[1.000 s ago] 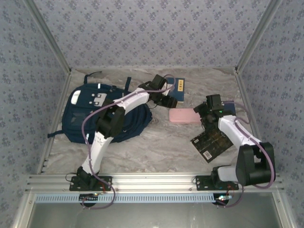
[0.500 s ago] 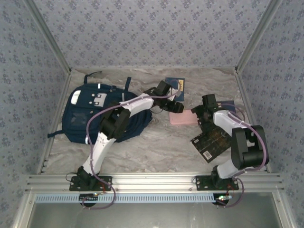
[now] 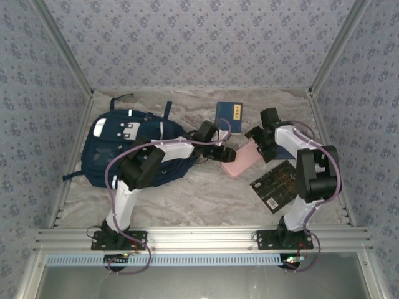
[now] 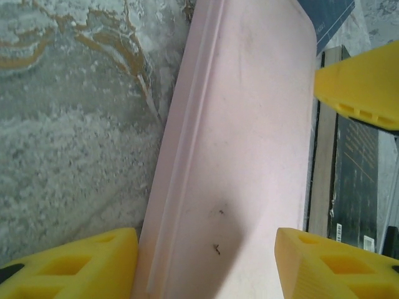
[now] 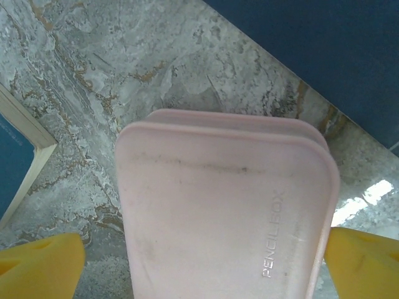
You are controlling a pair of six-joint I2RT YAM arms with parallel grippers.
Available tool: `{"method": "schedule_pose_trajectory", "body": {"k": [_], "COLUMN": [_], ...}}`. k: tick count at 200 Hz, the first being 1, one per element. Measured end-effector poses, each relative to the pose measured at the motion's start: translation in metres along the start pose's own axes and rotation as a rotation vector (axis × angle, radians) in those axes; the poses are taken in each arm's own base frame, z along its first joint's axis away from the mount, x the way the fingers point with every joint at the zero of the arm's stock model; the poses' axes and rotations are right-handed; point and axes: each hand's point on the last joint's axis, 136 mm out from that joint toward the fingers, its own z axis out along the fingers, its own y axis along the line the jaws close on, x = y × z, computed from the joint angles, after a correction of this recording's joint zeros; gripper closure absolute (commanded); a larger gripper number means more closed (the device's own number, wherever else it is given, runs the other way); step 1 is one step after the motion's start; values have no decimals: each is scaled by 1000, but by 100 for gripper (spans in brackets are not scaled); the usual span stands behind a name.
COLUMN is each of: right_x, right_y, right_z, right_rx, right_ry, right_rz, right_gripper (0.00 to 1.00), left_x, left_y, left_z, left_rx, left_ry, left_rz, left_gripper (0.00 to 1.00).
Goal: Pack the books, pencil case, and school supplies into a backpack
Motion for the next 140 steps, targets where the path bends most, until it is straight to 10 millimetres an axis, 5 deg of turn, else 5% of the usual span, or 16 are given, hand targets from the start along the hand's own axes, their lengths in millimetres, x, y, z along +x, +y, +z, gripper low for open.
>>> {"method": "schedule_pose_trajectory", "body": {"k": [37,100,140], "right_x": [2,20,26], "right_y": [15,5,-1], "right_z": [5,8,13], "right_rx": [60,172,228], "right_ry": [46,105,128], "right_rz": [-81,-168,-205], "right_gripper": [0,0,1], "left_x": [16,4,24], "left_y": [-1,-41,-39], "left_z": [-26,-131,-146], "left_rx": [-43,-134,-130], "left_ry": [-27,-267,-287], "left_rz": [-38,5,-34], "left_gripper": [40,41,41]}}
